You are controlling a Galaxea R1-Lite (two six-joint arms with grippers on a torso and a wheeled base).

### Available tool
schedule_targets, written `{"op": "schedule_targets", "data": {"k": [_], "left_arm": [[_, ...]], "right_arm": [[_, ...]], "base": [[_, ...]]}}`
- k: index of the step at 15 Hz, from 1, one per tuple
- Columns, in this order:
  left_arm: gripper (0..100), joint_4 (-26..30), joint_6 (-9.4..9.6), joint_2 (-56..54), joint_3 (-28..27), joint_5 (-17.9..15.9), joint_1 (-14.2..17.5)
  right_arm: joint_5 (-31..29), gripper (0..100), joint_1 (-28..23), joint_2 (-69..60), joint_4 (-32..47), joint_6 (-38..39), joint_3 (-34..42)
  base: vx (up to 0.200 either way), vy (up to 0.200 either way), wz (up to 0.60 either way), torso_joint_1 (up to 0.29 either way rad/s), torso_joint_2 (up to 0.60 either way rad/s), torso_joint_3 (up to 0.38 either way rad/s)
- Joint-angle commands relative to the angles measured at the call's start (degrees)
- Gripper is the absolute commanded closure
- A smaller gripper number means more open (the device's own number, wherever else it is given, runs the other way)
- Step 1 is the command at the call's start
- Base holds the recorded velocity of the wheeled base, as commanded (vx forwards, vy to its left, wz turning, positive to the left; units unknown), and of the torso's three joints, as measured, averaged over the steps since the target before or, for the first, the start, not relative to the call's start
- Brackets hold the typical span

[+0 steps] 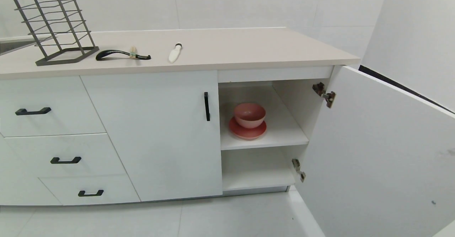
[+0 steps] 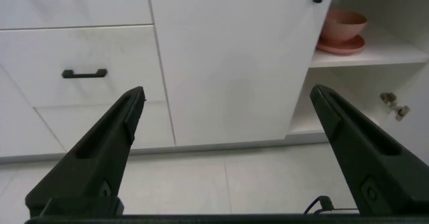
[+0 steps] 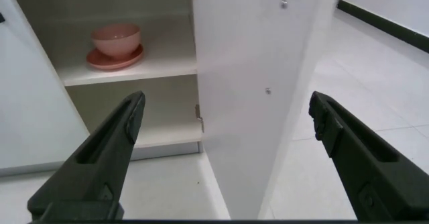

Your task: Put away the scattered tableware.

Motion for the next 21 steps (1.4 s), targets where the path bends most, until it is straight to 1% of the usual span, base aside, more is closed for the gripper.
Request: {"op": "schedule_targets", "data": {"k": [1, 4, 7, 9, 10, 19, 20, 21], "left_arm": [[0, -0.02, 0.02, 0.02, 0.0, 0.1, 0.0], [0, -0.11, -0.07, 0.02, 0.0, 0.1, 0.0], [0, -0.02, 0.28, 0.02, 0.0, 0.1, 0.0], [0, -0.02, 0.02, 0.02, 0.0, 0.1, 0.0], [0, -0.02, 0.02, 0.02, 0.0, 0.1, 0.0], [0, -0.02, -0.07, 0.02, 0.0, 0.1, 0.0], [0, -0.02, -0.07, 0.02, 0.0, 0.01, 0.0], [0, -0.02, -0.07, 0.02, 0.0, 0.1, 0.0]], "right_arm": [[-0.02, 0, -0.02, 0.08, -0.08, -0.02, 0.01], [0.07, 0, -0.02, 0.08, -0.08, -0.02, 0.01], [0.07, 0, -0.02, 0.08, -0.08, -0.02, 0.01], [0.07, 0, -0.02, 0.08, -0.08, -0.02, 0.01], [0.07, 100, -0.02, 0.08, -0.08, -0.02, 0.01], [-0.02, 100, -0.02, 0.08, -0.08, 0.33, 0.01], [-0.11, 100, -0.02, 0.08, -0.6, 1.03, 0.1], [-0.11, 100, -0.02, 0.08, -3.41, 1.91, -0.08]], "base": [[0.0, -0.2, 0.0, 0.012, 0.0, 0.007], [0.0, 0.0, 0.0, 0.0, 0.0, 0.0], [-0.2, 0.0, 0.0, 0.004, 0.0, 0.004], [-0.2, 0.0, 0.0, 0.005, 0.0, 0.002], [-0.2, -0.2, 0.0, -0.002, 0.0, 0.002], [0.0, -0.2, 0.0, 0.003, 0.0, 0.003], [0.0, -0.2, 0.0, 0.002, 0.0, 0.002], [0.0, -0.2, 0.0, 0.002, 0.0, 0.002]]}}
